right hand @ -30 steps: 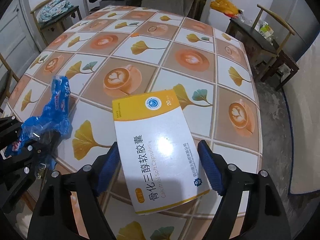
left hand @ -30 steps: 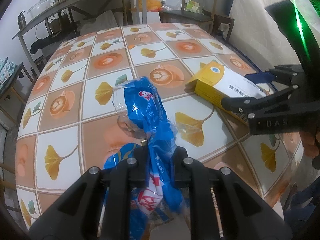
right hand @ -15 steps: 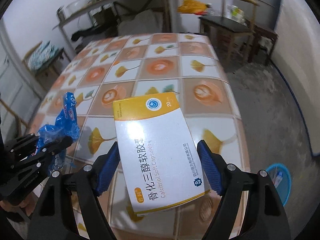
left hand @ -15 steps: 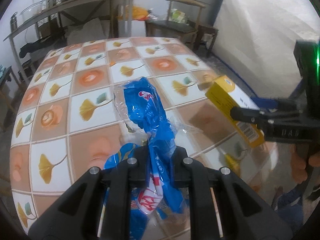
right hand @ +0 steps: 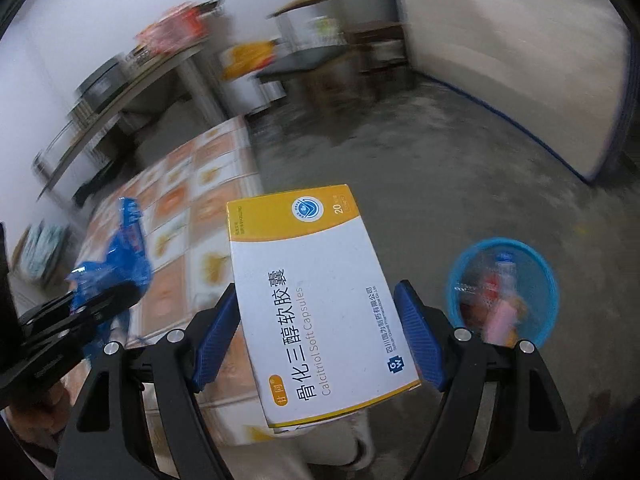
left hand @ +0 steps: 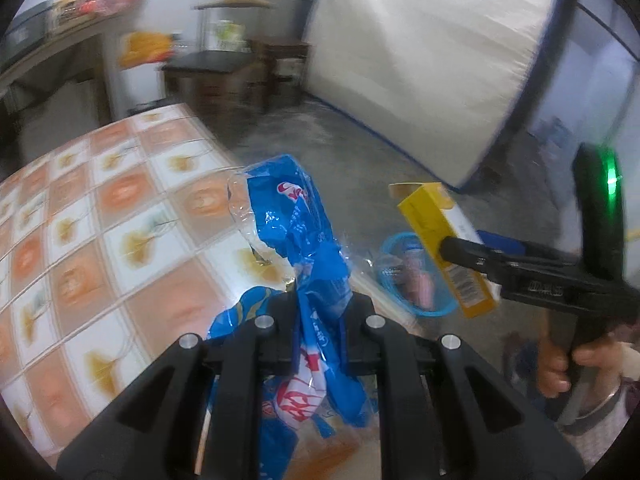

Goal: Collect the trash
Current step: 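Carry the medicine box and blue wrappers over the blue wastebasket with both tools, then open both tools over the wastebasket, dropping the box and wrappers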

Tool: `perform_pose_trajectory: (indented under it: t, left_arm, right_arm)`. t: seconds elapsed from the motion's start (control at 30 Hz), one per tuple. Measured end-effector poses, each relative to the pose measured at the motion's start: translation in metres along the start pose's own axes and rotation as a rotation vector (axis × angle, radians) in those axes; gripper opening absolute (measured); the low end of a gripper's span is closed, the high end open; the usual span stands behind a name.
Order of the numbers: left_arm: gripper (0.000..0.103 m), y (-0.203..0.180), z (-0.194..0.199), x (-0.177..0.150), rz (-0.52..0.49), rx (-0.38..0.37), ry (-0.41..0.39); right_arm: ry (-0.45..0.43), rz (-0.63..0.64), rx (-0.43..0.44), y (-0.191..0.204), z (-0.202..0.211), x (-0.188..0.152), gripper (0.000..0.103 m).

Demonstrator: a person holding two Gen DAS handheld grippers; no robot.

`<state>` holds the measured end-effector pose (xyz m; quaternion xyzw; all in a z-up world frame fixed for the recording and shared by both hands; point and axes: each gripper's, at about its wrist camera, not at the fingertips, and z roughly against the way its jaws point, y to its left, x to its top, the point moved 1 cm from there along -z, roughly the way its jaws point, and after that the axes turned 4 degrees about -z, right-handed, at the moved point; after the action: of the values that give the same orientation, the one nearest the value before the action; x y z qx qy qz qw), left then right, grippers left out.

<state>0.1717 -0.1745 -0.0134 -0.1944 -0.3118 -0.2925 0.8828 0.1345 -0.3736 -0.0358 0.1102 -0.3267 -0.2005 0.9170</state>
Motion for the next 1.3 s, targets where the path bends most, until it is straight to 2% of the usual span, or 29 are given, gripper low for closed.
perform_pose_trajectory:
  t: [0.17,0.27,0.37,0.47,0.6,0.7,0.77,0.8,0.83,0.9,0.97,1.07,1.13,1.3]
  left_arm:
    - [0.012,-0.069,-0.06,0.029,-0.074,-0.128,0.082]
    - [0.012,-0.112,-0.113,0.044,-0.109,-0.201,0.168]
    - [0.012,-0.148,-0.17,0.055,-0.131,-0.246,0.262]
    - [0.012,-0.178,-0.229,0.063,-0.15,-0.267,0.347]
    - [0.012,-0.205,-0.316,0.068,-0.139,-0.267,0.474]
    - [0.012,-0.211,-0.361,0.066,-0.116,-0.252,0.521]
    - [0.012,-0.215,-0.389,0.063,-0.082,-0.27,0.541]
    - [0.017,-0.217,-0.404,0.06,-0.075,-0.274,0.553]
    - [0.023,-0.218,-0.412,0.056,-0.076,-0.276,0.564]
    - [0.054,-0.22,-0.431,0.045,-0.085,-0.252,0.593]
    - [0.064,-0.218,-0.443,0.041,-0.084,-0.234,0.611]
    - [0.071,-0.212,-0.44,0.044,-0.028,-0.258,0.583]
    - [0.072,-0.209,-0.434,0.051,-0.01,-0.267,0.553]
    - [0.072,-0.211,-0.4,0.08,-0.047,-0.262,0.444]
  right_arm:
    - [-0.033,-0.199,-0.132,-0.102,0.002,-0.002,0.075]
    - [-0.015,-0.337,-0.187,-0.169,-0.01,-0.013,0.075]
    - [0.007,-0.423,-0.213,-0.214,-0.028,-0.021,0.075]
    - [0.068,-0.557,-0.187,-0.27,-0.064,-0.026,0.075]
    - [0.14,-0.649,-0.169,-0.319,-0.109,-0.023,0.075]
    - [0.181,-0.69,-0.165,-0.347,-0.139,-0.022,0.075]
    - [0.19,-0.707,-0.148,-0.36,-0.157,-0.02,0.076]
    - [0.196,-0.707,-0.147,-0.365,-0.162,-0.022,0.076]
    - [0.202,-0.7,-0.146,-0.369,-0.172,-0.021,0.077]
    - [0.219,-0.679,-0.155,-0.374,-0.188,-0.022,0.078]
    - [0.253,-0.675,-0.172,-0.381,-0.194,-0.03,0.08]
    - [0.265,-0.672,-0.179,-0.384,-0.198,-0.035,0.08]
    - [0.246,-0.67,-0.179,-0.387,-0.195,-0.034,0.081]
    - [0.189,-0.643,-0.216,-0.386,-0.179,-0.029,0.082]
